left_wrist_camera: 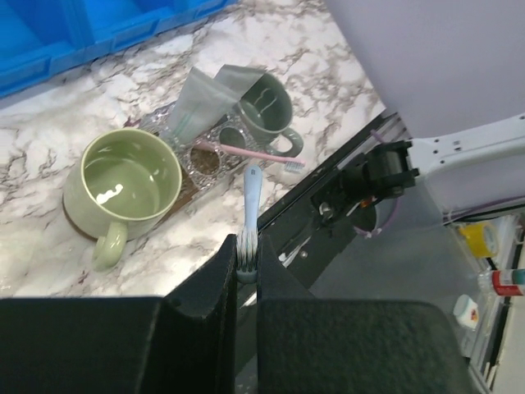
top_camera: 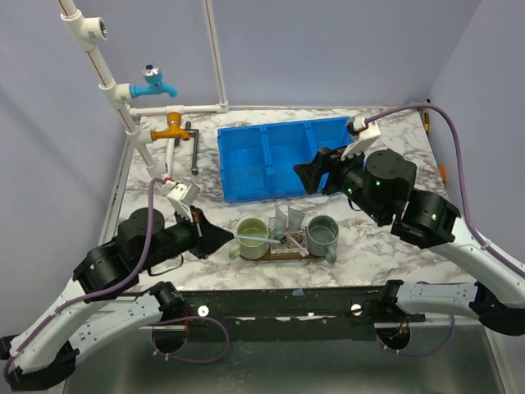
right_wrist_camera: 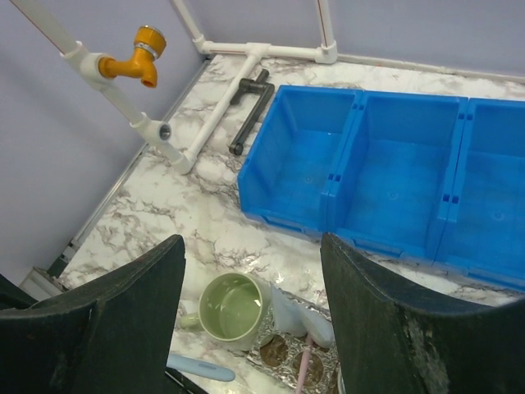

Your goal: Prepare toiletry sets of a toothbrush and toothpaste on the tray

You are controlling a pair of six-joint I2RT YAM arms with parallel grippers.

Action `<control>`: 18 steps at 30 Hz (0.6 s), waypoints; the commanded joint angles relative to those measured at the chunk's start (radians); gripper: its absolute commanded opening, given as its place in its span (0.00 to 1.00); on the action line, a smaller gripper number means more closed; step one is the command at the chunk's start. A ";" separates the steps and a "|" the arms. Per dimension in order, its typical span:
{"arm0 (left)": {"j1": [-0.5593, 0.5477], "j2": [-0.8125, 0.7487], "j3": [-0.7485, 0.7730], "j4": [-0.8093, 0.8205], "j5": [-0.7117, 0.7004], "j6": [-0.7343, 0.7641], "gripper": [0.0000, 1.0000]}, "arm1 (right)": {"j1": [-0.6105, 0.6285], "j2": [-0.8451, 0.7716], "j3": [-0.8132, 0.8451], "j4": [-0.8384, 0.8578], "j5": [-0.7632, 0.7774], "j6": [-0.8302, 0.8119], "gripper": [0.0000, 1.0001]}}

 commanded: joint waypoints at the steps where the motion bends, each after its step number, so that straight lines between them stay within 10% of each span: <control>1: -0.113 0.046 0.037 -0.074 -0.227 -0.008 0.00 | -0.002 0.012 -0.010 -0.014 0.029 0.009 0.70; 18: -0.426 0.257 0.099 -0.061 -0.617 -0.066 0.00 | -0.002 -0.008 -0.048 -0.006 0.033 0.035 0.70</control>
